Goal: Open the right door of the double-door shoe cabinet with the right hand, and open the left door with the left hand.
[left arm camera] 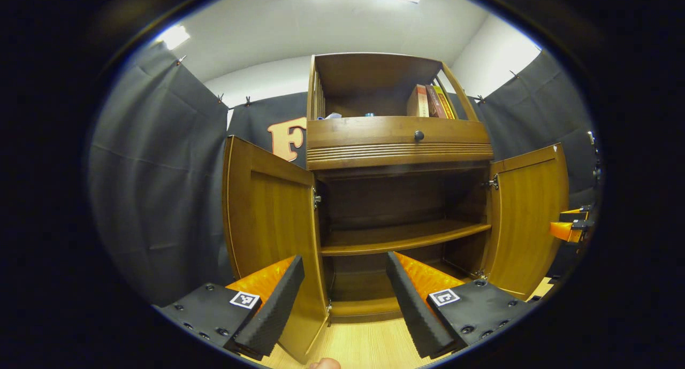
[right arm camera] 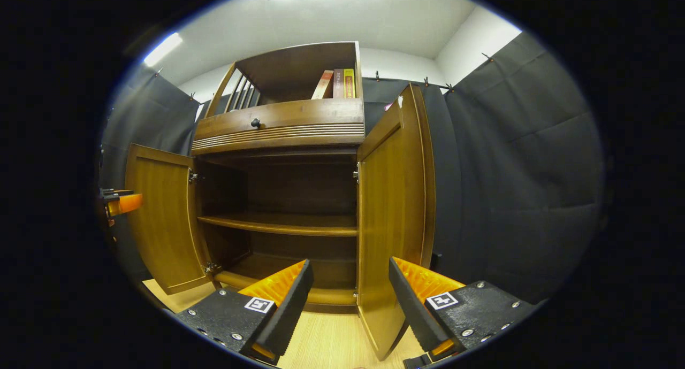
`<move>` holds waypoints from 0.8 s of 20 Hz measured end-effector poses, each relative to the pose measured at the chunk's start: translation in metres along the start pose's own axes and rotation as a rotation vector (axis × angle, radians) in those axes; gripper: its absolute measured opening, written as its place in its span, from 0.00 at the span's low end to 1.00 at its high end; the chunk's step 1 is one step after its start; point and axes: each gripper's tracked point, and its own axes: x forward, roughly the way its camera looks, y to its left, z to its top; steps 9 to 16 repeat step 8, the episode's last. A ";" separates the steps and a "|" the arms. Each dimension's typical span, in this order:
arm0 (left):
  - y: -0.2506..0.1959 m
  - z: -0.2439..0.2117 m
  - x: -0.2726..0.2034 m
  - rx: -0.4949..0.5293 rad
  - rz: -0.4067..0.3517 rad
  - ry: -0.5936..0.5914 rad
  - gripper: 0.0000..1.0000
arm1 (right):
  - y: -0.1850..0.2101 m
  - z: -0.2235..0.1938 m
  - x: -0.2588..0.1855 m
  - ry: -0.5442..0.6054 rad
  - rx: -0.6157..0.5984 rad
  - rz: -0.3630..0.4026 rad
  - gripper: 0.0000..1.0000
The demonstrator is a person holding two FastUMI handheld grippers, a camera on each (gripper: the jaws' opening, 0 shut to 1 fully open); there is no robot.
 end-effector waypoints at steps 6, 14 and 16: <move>-0.006 0.004 -0.004 0.032 -0.012 -0.006 0.99 | 0.002 0.000 0.002 -0.005 0.016 0.008 0.88; -0.007 0.006 -0.006 0.029 -0.016 -0.012 0.99 | 0.004 -0.001 0.004 -0.001 0.011 0.011 0.88; -0.007 0.006 -0.006 0.029 -0.016 -0.012 0.99 | 0.004 -0.001 0.004 -0.001 0.011 0.011 0.88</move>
